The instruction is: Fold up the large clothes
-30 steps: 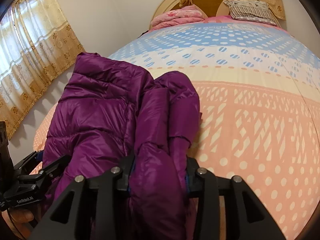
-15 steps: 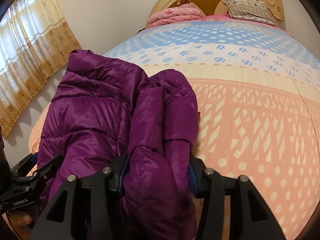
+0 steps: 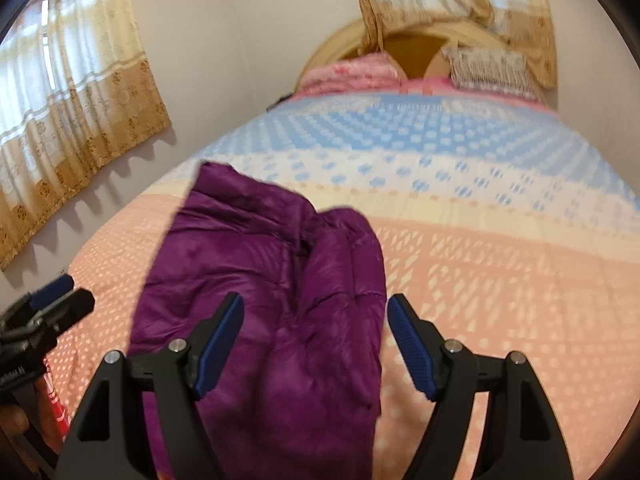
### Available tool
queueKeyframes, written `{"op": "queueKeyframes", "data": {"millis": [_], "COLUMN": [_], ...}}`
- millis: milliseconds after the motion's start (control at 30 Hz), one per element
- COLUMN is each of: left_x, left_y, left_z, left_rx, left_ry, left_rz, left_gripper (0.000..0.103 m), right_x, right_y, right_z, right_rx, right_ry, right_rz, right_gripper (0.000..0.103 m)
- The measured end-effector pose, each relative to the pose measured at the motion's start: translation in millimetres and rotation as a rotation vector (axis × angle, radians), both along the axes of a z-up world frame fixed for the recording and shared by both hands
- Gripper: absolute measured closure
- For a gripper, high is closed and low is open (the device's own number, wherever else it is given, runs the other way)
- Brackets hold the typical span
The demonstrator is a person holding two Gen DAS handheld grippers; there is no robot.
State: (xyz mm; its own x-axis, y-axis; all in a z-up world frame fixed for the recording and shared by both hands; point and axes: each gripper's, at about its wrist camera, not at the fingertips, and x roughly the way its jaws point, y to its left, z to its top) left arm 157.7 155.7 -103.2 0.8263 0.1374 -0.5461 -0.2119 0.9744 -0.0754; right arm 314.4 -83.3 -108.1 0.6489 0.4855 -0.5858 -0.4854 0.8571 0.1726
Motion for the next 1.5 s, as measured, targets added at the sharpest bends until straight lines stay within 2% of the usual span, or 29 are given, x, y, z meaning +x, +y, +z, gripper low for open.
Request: {"op": "queueKeyframes", "data": {"millis": [233, 400, 1500], "left_x": [-52.1, -60.2, -58.0], "left_y": [-6.8, -11.2, -11.8], "left_z": [57.3, 73.8, 59.4], "left_rx": [0.032, 0.037, 0.034], "left_ry": [-0.156, -0.199, -0.16], "left_rz": [0.015, 0.005, 0.004], "left_gripper": [0.013, 0.013, 0.013], "right_x": [-58.4, -65.7, -80.1], "right_y": [-6.5, 0.0, -9.5], "right_z": [48.7, 60.9, 58.9], "right_rx": [0.04, 0.037, 0.068], "right_ry": [-0.171, -0.21, -0.209], "right_rz": [0.004, 0.025, 0.046], "right_gripper": [0.014, 0.014, 0.013]}}
